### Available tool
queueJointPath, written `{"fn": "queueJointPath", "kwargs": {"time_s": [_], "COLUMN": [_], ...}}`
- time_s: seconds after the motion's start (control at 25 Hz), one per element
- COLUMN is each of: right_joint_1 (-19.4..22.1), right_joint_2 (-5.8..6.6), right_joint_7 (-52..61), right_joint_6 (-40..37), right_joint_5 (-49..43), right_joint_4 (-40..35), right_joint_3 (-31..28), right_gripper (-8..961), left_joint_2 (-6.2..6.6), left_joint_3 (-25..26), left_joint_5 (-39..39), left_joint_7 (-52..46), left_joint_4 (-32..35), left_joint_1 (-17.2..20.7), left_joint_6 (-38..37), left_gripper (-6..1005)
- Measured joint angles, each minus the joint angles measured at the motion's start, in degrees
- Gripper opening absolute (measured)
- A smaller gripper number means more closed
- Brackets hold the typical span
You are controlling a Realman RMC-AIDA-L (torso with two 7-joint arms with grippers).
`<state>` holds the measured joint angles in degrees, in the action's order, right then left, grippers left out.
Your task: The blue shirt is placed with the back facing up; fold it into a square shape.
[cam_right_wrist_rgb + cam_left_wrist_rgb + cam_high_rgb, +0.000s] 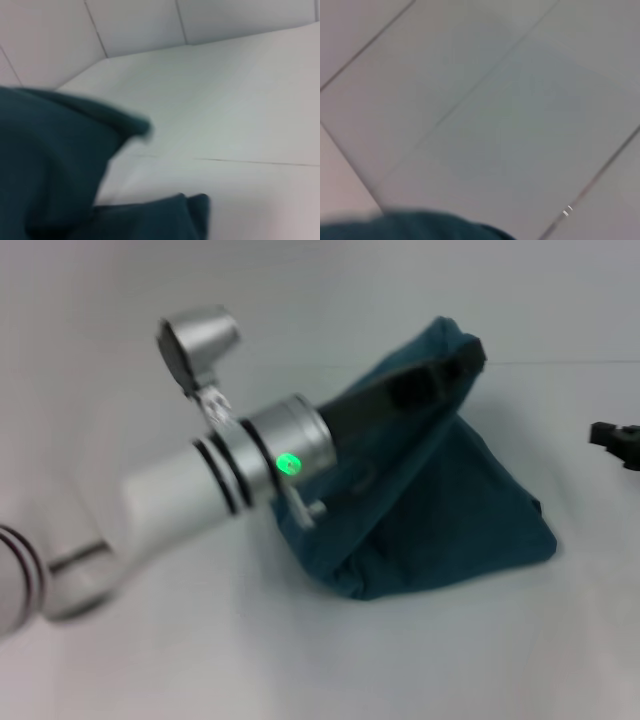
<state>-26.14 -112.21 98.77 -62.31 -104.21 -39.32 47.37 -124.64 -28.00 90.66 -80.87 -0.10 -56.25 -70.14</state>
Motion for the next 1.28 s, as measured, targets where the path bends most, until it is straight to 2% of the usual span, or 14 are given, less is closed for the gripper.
{"fn": "queueJointPath", "kwargs": {"time_s": [0.12, 0.24, 0.32, 0.6, 0.72, 0.84, 0.92, 1.0, 1.2, 1.28], "right_joint_1": [0.82, 0.97, 0.75, -0.45, -0.85, -1.56, -2.09, -2.59, -4.29, -5.64], "right_joint_2": [0.89, 1.00, 0.80, 0.51, 0.68, 1.26, 1.60, 1.79, 2.29, 2.49], "right_joint_7": [-0.47, -1.55, -2.17, -1.98, -0.23, 2.67, 5.20, 8.29, 15.30, 18.10], "right_joint_6": [-0.11, 0.38, 1.13, 1.58, 1.36, 0.35, -0.54, -1.83, -4.61, -4.92], "right_joint_5": [-0.13, -1.26, -2.33, -3.62, -3.64, -3.64, -3.67, -3.71, -3.73, -4.27], "right_joint_4": [-0.03, -0.06, -0.06, 0.10, 0.21, 0.40, 0.57, 0.67, 1.36, 2.58], "right_joint_3": [-0.03, -0.14, -0.22, -0.59, -1.26, -1.26, -1.03, -1.07, -0.92, -0.98], "right_gripper": [6, 6, 6, 7, 8, 8, 9, 9, 147, 243], "left_joint_2": [-0.03, -0.03, -0.03, -0.05, 0.12, 0.26, 0.30, 0.32, 0.50, 0.57], "left_joint_3": [9.68, 20.41, 24.59, 30.35, 31.14, 31.25, 31.29, 31.34, 31.46, 30.82], "left_joint_5": [-1.62, -0.24, 1.60, 13.10, 17.39, 22.34, 25.40, 27.03, 27.13, 27.19], "left_joint_7": [15.28, 28.77, 34.74, 37.05, 34.97, 28.81, 23.94, 19.80, 17.75, 16.68], "left_joint_4": [-12.77, -22.48, -26.15, -28.81, -27.25, -21.29, -16.26, -11.26, -2.68, 0.98], "left_joint_1": [-1.39, 0.25, 2.04, 5.89, 6.88, 7.88, 8.40, 9.27, 11.62, 12.05], "left_joint_6": [5.26, 10.47, 11.91, 10.25, 6.80, 1.92, -0.85, -2.85, -5.94, -7.67], "left_gripper": [17, 35, 53, 170, 230, 289, 524, 601, 782, 837]}}
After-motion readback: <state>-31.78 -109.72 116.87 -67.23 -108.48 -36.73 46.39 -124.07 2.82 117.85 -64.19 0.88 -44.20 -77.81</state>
